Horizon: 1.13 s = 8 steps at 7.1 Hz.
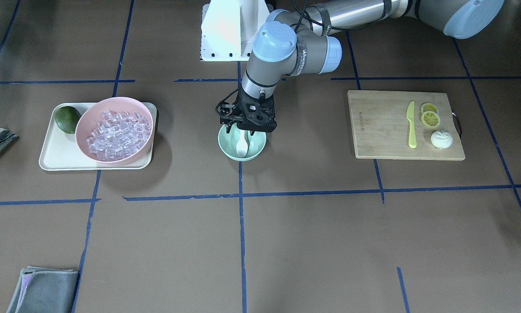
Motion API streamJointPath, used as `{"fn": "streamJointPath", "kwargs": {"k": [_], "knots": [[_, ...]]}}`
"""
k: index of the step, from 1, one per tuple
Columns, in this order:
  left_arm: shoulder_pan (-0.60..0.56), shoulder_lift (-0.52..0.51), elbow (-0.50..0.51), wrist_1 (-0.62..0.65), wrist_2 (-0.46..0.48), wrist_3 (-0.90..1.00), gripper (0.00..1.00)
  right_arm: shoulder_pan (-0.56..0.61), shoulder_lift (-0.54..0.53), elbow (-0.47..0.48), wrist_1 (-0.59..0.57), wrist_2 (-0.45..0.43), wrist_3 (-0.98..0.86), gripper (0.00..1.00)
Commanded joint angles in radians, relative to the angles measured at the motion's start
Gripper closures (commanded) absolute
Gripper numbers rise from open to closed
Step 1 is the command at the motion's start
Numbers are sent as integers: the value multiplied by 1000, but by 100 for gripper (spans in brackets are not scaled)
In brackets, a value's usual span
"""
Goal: Put spoon and ice into bowl
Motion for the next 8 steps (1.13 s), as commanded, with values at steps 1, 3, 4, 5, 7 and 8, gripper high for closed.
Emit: {"fn": "streamJointPath", "kwargs": {"k": [1,3,4,5,7,8], "knots": [[-7,26,-80,9,-6,-1,28,-64,4,8,4,72,66,0],[-33,144,-237,13,-9,4,28,-130,33,18,178,86,320,0],[-55,182,-278,13,-49,6,28,-189,59,32,334,69,613,0],[-93,240,-305,6,-125,10,28,-271,84,49,433,30,795,0],[-102,366,-387,3,-137,70,28,-443,95,182,428,-157,916,0],[-104,429,-442,3,-137,70,28,-501,154,199,425,-208,985,1]]}}
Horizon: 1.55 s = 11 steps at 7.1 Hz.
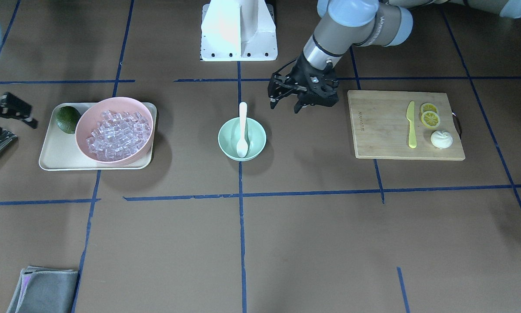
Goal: Put spoon and ice into bowl
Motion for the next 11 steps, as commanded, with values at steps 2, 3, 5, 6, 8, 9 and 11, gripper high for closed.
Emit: {"fn": "streamJointPath", "kwargs": {"k": [2,3,5,6,8,9,11], "knots": [[-7,120,-81,2,-3,27,28,-155,203,40,-210,-153,114,1],[-16,142,-88,2,-2,27,28,-227,259,46,-313,-237,114,1],[-18,142,-87,2,6,27,28,-295,276,44,-361,-322,114,1],[-18,143,-88,2,6,27,27,-322,267,35,-361,-336,114,1],[-18,145,-87,2,8,27,27,-327,261,35,-361,-345,114,3],[-18,147,-87,2,8,27,26,-344,258,29,-363,-376,113,4],[-18,145,-88,2,8,27,26,-366,250,23,-363,-399,108,5]]}}
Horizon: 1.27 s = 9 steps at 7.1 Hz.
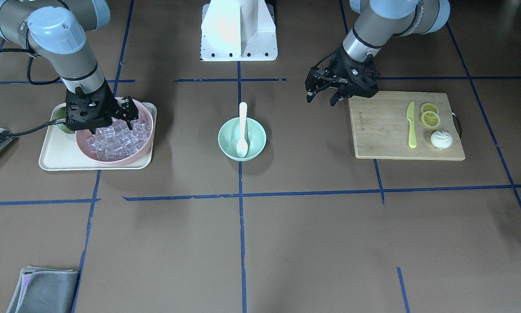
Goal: Put spoon and ice into bowl
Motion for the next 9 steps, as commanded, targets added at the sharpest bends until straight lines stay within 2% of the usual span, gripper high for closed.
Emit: {"fn": "streamJointPath", "kwargs": {"k": [1,3,4,5,7,8,9], "knots": [[0,-1,-1,0,0,0,26,-12,-5,-7,0,-13,-4,10],[0,-1,-2,0,-2,0,25,-12,-16,-9,0,-23,-4,23],[0,-1,-5,0,0,0,25,-12,-13,-9,0,-23,-4,37],[0,-1,-10,0,-2,0,25,-12,-14,-10,0,-26,-4,52],[0,-1,-11,0,0,-3,25,-11,-13,-7,0,-29,-6,94],[0,1,-11,0,2,-3,24,-9,-13,-3,0,-27,-6,100],[-2,1,-11,0,2,-3,23,-6,-7,6,0,-26,-6,100]]}}
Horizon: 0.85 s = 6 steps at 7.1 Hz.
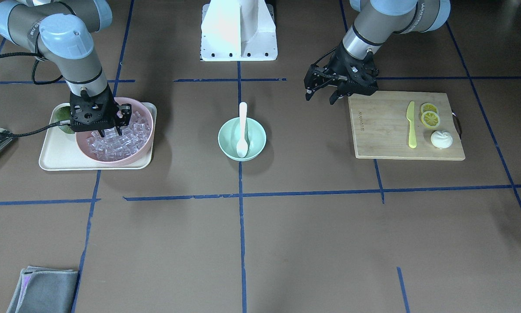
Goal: Put spoon and ice into bowl
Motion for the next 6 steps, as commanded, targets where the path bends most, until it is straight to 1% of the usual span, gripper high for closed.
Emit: {"fn": "streamJointPath", "kwargs": {"k": [1,2,4,5,6], "knots": [[0,1,0,0,1,0,23,3,13,48,0,10,9,100],[0,1,0,0,1,0,22,-5,65,60,2,11,62,100],[0,1,1,0,1,0,22,-88,210,40,12,8,330,100],[0,1,0,0,1,0,22,-117,302,-17,15,4,474,100],[0,2,0,0,1,0,22,-141,399,-109,18,-3,528,99]]}}
